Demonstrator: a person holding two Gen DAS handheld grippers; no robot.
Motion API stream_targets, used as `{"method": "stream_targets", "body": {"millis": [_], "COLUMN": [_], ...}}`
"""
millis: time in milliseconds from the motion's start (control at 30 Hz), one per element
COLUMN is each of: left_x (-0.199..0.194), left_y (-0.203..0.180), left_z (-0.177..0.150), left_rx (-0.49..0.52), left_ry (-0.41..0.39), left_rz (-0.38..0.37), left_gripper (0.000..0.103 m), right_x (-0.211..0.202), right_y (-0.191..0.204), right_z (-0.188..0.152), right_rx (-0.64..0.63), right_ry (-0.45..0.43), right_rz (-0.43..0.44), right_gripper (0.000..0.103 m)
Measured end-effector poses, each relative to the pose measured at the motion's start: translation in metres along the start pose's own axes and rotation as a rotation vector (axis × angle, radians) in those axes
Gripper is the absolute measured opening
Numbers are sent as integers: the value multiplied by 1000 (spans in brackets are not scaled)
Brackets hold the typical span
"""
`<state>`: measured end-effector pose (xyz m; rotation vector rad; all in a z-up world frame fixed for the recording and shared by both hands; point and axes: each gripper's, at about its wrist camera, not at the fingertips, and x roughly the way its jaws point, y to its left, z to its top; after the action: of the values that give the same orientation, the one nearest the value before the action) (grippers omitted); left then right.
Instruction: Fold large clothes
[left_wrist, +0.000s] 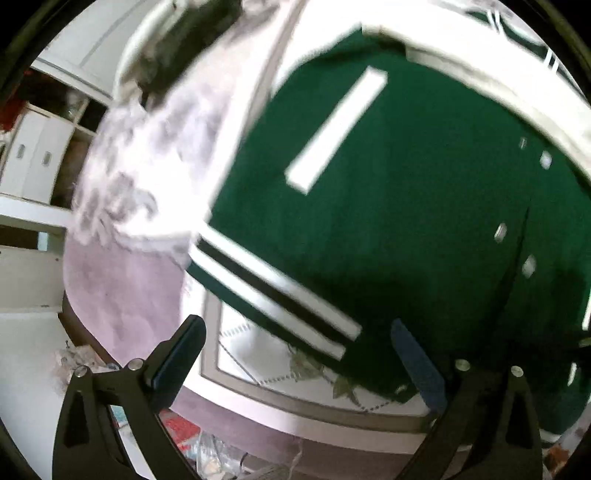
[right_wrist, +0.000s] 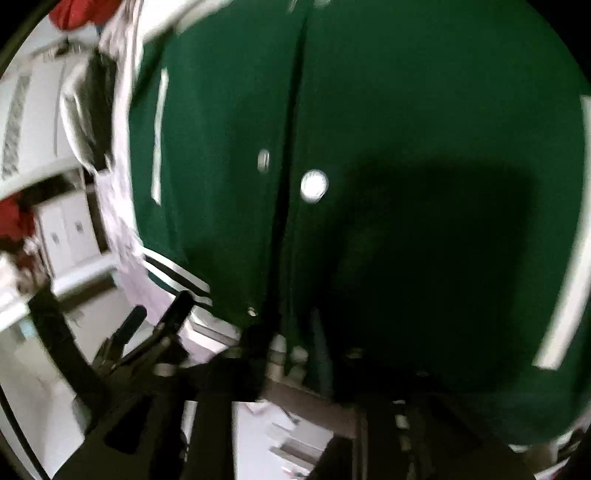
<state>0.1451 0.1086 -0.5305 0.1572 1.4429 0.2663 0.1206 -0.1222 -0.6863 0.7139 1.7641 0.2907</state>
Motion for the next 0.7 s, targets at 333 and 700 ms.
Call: {"method": "stream_targets", "body": {"millis": [333,700], "left_x": [32,56], "left_y": [-157,-158], "left_z": [51,55], "left_rx": [177,128], "left_ry": [-29,-11], "left_rz": [-45,-96], "left_gripper": [103,103], "right_x": [-156,-188], "right_y": [-127,-273], "right_z": [93,103], "right_rx": [127,468], "right_ry": [-345,-383], "right_rz": [-280,-31], "right_gripper": [74,34]}}
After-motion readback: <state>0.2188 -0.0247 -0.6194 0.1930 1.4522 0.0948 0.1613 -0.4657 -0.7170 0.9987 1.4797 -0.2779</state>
